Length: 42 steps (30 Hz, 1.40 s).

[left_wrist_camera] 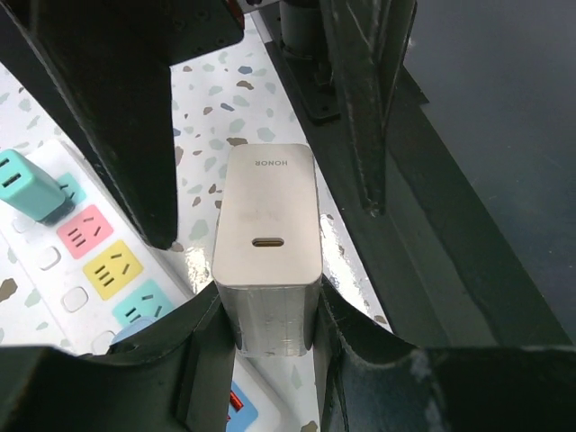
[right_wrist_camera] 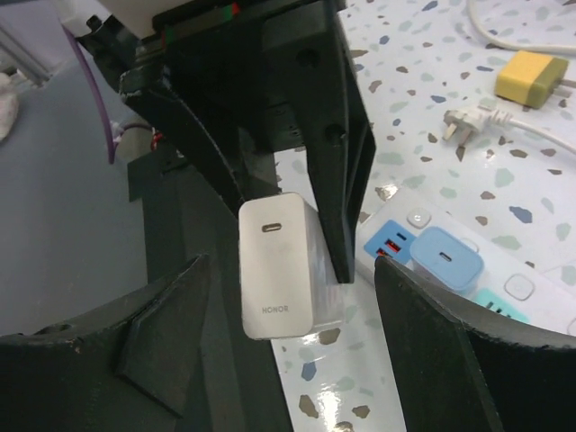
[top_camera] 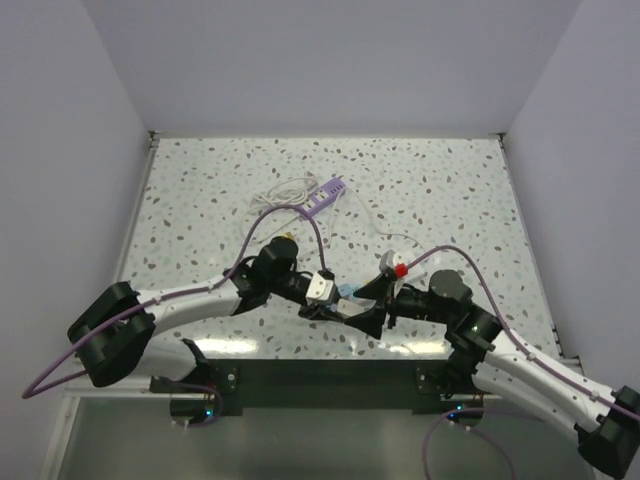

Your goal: Insert the plug

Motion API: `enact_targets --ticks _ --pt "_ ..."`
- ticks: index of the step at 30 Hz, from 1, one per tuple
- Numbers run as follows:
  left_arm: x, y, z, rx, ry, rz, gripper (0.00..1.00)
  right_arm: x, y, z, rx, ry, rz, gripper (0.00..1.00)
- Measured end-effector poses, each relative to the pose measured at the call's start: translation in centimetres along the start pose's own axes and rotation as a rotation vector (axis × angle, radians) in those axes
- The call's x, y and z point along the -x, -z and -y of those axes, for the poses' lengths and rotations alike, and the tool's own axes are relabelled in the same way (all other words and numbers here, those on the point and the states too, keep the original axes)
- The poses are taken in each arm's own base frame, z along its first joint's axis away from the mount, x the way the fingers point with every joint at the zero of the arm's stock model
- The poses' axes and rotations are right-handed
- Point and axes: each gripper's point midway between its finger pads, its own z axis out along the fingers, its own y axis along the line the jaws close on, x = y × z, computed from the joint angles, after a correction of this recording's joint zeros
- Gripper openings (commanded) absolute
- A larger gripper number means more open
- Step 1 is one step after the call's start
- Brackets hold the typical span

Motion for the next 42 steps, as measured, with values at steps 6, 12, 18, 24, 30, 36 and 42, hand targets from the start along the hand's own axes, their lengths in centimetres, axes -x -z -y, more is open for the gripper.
enact_targets --ticks 6,12,18,24,30,36,42 --pt "0.4 0.0 0.0 -0.026 0.007 0.003 0.0 -1.0 -1.3 -1.1 0.046 0.023 -0.073 0.67" --pt "-0.2 -0.2 0.3 -0.05 0.035 -0.009 0.0 -1.2 -1.9 -0.4 0.001 0.076 -0.092 0.39" --pt "-0.3 -0.1 -0.1 -0.042 0.08 -0.024 0.0 -0.7 -1.7 0.2 -0.035 0.155 -0.073 0.07" --pt "-0.2 -0.1 -0.5 -0.024 0.083 -0.025 0.51 -0.6 -1.6 0.5 -0.056 0.16 -0.068 0.0" --pt "0.6 0.5 -2.1 0.083 0.027 0.003 0.7 -0.4 -0.6 2.6 -0.198 0.13 -0.066 0.0" --pt "1.8 2.5 -4.1 0.271 -0.009 0.062 0.75 2.4 2.5 4.7 -0.41 0.11 0.008 0.0" --pt "0.0 4.6 -7.0 0.529 0.054 0.047 0.75 3.3 3.4 7.6 -0.609 0.069 -0.025 0.0"
